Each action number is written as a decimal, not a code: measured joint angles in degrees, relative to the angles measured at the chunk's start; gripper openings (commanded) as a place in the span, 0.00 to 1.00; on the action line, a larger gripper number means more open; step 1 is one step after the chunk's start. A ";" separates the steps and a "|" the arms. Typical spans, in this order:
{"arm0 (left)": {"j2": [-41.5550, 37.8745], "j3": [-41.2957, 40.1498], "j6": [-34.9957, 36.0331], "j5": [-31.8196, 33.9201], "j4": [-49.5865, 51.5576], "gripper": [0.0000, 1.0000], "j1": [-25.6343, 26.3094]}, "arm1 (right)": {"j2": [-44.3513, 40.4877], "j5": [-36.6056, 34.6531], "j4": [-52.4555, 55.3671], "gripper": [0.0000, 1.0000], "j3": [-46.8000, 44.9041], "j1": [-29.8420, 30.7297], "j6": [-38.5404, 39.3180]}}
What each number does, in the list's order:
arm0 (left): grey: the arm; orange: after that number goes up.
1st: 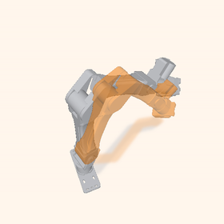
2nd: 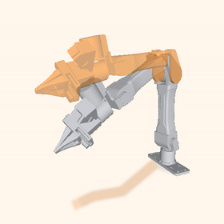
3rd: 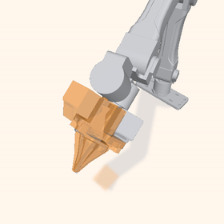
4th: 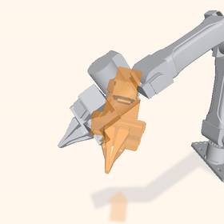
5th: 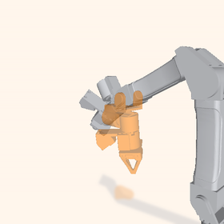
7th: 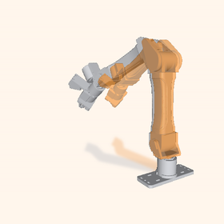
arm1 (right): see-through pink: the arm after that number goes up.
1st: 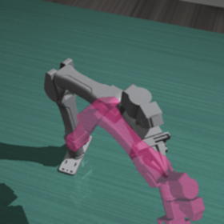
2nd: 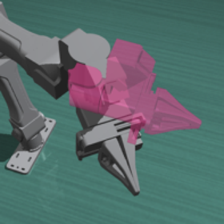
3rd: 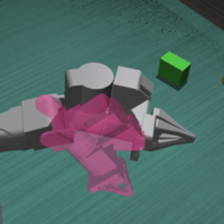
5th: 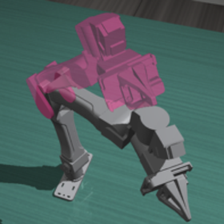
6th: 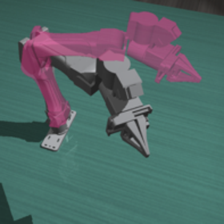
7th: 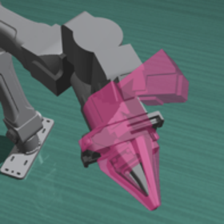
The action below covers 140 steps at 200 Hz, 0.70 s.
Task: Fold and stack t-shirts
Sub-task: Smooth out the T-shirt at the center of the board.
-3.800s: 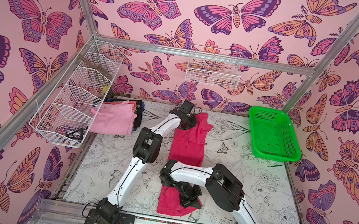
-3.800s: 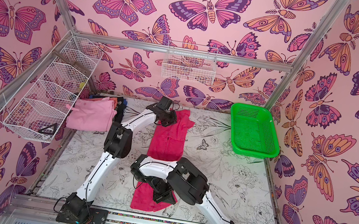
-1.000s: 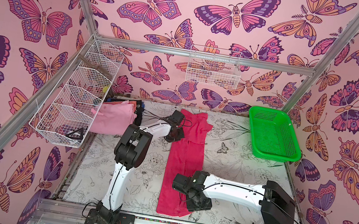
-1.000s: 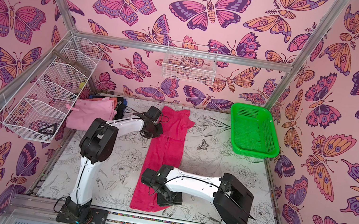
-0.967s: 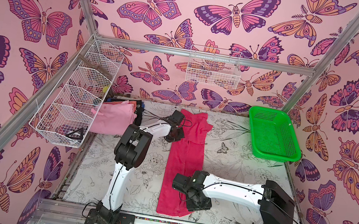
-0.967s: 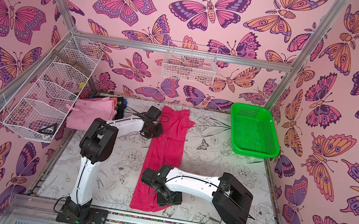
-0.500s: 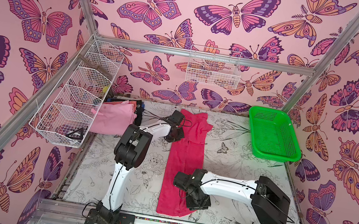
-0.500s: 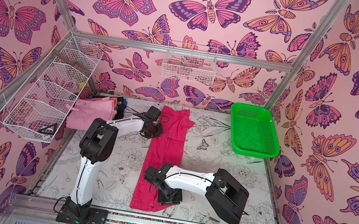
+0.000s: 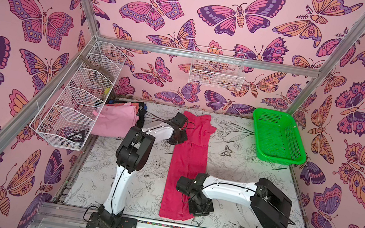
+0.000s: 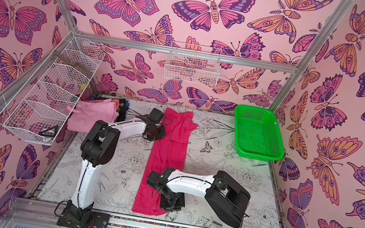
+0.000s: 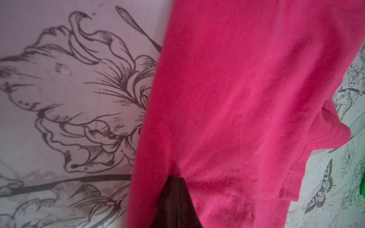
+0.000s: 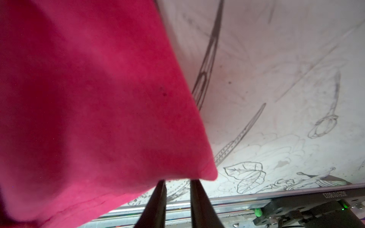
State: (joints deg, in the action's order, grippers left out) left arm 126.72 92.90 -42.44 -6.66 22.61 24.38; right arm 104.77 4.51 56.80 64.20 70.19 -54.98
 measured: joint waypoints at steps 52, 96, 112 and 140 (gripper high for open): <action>0.00 -0.04 0.00 -0.57 -0.11 0.00 -0.24 | -2.84 -1.27 2.43 0.33 -0.07 -0.04 -0.98; 0.00 -0.07 -0.02 -1.01 -0.13 0.00 -0.37 | -9.46 -3.48 6.43 0.54 -0.09 -0.04 -2.23; -0.02 -0.07 0.00 -1.01 -0.13 0.00 -0.37 | -7.87 -4.24 7.17 0.55 0.55 -0.07 -2.01; 0.00 -0.09 0.00 -1.01 -0.15 0.00 -0.37 | -3.78 -5.44 6.82 0.56 2.47 -0.33 -1.29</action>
State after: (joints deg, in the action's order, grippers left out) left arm 126.72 92.82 -42.44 -7.66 22.46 24.01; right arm 100.99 -0.93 63.61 66.67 69.87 -56.27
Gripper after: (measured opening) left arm 0.051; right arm 0.553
